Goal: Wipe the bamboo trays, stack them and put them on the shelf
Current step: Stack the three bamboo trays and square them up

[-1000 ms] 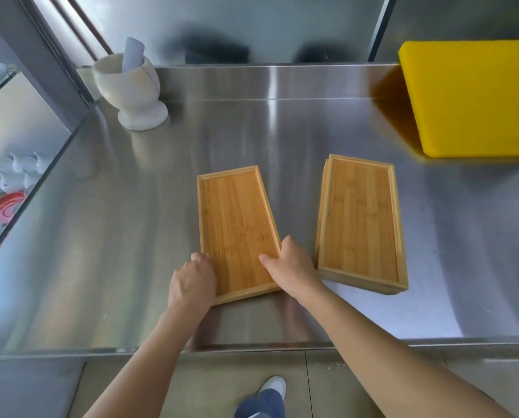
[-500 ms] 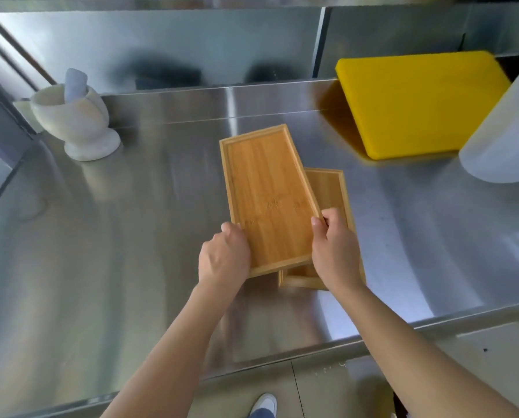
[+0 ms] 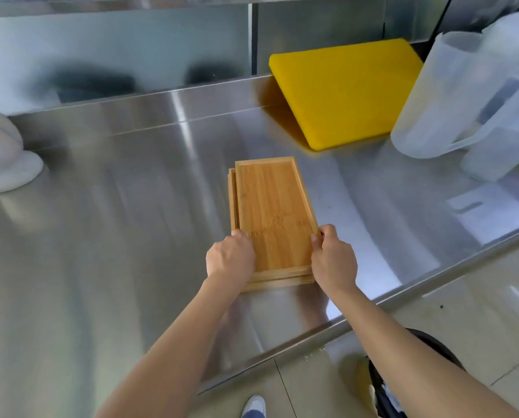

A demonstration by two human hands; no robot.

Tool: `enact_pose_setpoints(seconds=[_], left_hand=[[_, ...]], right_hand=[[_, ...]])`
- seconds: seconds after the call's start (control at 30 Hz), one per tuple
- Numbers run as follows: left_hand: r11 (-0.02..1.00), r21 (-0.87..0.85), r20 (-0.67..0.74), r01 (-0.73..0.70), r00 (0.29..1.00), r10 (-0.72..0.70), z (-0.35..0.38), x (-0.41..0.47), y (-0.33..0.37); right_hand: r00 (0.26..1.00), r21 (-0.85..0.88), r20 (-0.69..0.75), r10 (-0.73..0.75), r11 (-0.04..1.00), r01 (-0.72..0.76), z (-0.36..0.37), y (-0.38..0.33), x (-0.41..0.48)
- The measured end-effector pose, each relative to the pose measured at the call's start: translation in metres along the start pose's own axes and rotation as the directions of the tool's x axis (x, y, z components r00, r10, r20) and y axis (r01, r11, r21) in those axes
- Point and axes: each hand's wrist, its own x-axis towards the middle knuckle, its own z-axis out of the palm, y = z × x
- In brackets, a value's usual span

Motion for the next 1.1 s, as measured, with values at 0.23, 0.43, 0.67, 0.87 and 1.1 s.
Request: enact_pose_setpoints(seconds=[0.23,0.43,0.67,0.87,1.1], left_hand=[[1.0,-0.001,-0.068,0.029,0.997,-0.029,0.003,-0.001,-0.011],[0.853,-0.514,-0.109,0.084,0.981,-0.162,0.008,-0.008,-0.018],[0.278,-0.904,0.324,0.325,0.945,-0.051,0.011,-0.015,-0.021],[0.172,-0.967,0.194,0.187,0.98,0.029,0.018,-0.029,-0.017],[0.426,-0.905,0.096,0.002,0.975,0.199,0.033,-0.042,-0.039]], right_hand=[[0.996,0.026,0.091,-0.023,0.999,0.02,0.011,0.006,-0.002],[0.987,0.116,0.15,-0.062,0.992,0.045,0.014,0.007,-0.002],[0.943,0.331,0.332,-0.026,0.939,-0.091,0.016,0.008,-0.001],[0.895,0.552,0.441,-0.071,0.808,-0.208,0.01,0.015,-0.007],[0.796,0.403,0.531,-0.289,0.913,0.062,0.002,0.035,-0.015]])
